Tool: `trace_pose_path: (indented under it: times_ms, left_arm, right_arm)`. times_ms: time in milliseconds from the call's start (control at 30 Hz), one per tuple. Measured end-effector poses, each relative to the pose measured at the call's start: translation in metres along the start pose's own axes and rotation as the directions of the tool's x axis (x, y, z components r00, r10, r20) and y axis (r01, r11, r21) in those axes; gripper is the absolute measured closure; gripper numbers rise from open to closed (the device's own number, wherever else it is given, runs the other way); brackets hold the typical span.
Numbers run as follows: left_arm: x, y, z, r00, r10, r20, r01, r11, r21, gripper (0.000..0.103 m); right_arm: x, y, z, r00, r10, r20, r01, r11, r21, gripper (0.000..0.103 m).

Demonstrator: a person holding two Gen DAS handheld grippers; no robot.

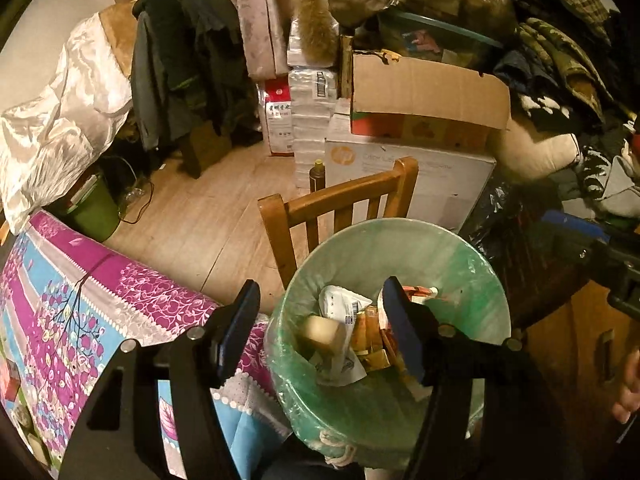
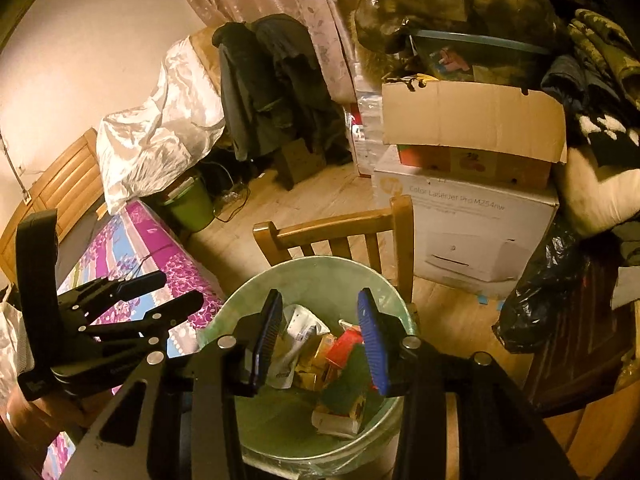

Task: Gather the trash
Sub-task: 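Return both open tools from the bin to the quilt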

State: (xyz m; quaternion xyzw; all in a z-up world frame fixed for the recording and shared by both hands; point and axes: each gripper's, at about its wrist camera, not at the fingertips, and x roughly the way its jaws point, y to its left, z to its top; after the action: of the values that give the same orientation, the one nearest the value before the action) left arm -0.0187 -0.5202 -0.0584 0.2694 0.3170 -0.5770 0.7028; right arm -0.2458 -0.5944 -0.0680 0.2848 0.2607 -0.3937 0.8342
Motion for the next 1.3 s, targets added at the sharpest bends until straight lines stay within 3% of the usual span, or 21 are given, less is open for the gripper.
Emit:
trace_pose_path:
  times_ms: [400, 667, 800, 967, 1133, 1200, 1300]
  left_arm:
    - [-0.011, 0.010, -0.008, 0.999, 0.030, 0.034, -0.030, 0.999, -0.019, 0.033]
    - [-0.043, 0.059, -0.049, 0.989, 0.131, 0.067, -0.123, 0.986, -0.111, 0.030]
    - [-0.064, 0.106, -0.089, 0.982, 0.187, 0.032, -0.174, 0.957, -0.232, 0.029]
    - [-0.101, 0.163, -0.148, 0.963, 0.269, -0.011, -0.253, 0.891, -0.377, 0.029]
    - [-0.147, 0.206, -0.202, 0.966, 0.256, 0.036, -0.205, 0.845, -0.494, 0.029]
    - [-0.164, 0.219, -0.218, 0.963, 0.265, 0.051, -0.200, 0.827, -0.526, 0.029]
    - [-0.190, 0.240, -0.249, 0.949, 0.314, 0.041, -0.232, 0.778, -0.584, 0.029]
  right_arm:
    - [-0.005, 0.008, 0.002, 0.999, -0.008, 0.041, 0.008, 1.000, -0.004, 0.062]
    - [-0.002, 0.045, 0.011, 0.995, 0.057, 0.087, -0.053, 0.998, -0.042, 0.062]
    - [0.013, 0.091, 0.011, 0.991, 0.119, 0.053, -0.113, 0.988, -0.108, 0.062]
    - [0.033, 0.170, 0.000, 0.976, 0.219, -0.014, -0.217, 0.948, -0.233, 0.062]
    - [0.048, 0.253, -0.016, 0.944, 0.316, -0.092, -0.329, 0.886, -0.328, 0.062]
    - [0.046, 0.278, -0.021, 0.932, 0.345, -0.108, -0.360, 0.862, -0.358, 0.062]
    - [0.040, 0.301, -0.020, 0.931, 0.351, -0.100, -0.359, 0.834, -0.420, 0.062]
